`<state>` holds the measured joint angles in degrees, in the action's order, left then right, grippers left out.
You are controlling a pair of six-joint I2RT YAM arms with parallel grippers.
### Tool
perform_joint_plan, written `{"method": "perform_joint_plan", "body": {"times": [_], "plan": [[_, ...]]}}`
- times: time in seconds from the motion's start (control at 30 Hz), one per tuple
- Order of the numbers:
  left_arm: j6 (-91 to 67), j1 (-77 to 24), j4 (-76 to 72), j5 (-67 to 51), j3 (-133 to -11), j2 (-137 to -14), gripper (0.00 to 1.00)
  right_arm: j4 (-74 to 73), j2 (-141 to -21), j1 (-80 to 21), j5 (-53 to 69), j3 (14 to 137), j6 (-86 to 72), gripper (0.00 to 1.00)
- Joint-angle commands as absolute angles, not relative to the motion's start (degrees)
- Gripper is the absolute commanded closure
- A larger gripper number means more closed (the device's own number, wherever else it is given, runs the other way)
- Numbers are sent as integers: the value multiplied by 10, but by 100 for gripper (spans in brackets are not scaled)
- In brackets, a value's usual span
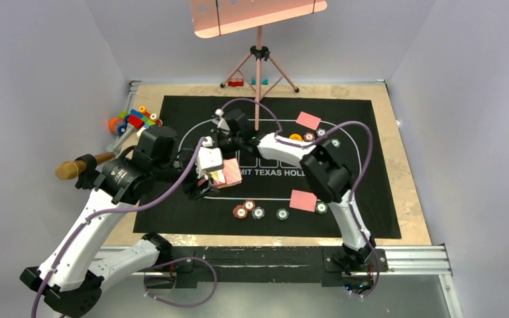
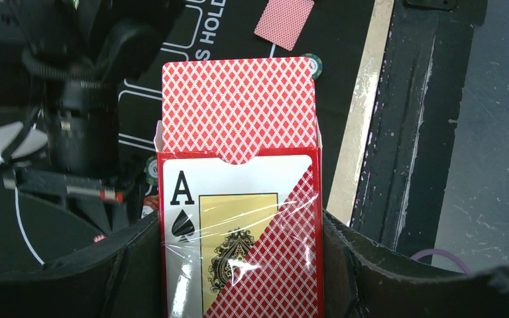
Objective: Distribute texas hold em gaming equipment
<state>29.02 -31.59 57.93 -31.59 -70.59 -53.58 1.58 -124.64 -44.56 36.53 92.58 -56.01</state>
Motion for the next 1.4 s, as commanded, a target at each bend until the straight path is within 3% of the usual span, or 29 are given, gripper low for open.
{"method": "perform_joint_plan", "body": {"times": [0.0, 0.23, 0.43, 0.7, 1.1, 1.37], "plan": [[278, -316, 557, -336, -711, -525, 100, -19, -1299, -458, 344, 1018, -558, 96], [276, -316, 557, -339, -715, -526, 100, -11, -1360, -467, 328, 1056, -575, 82], [279, -316, 561, -336, -716, -526, 100, -20, -1363, -469, 330, 1062, -571, 54], [279, -316, 559, -337, -716, -529, 100, -43, -1283, -458, 330, 1039, -538, 24], [282, -316, 559, -337, -715, -528, 100, -164, -1063, -394, 275, 911, -442, 11], [281, -316, 555, -337, -709, -527, 100, -32, -852, -351, 332, 694, -491, 7]]}}
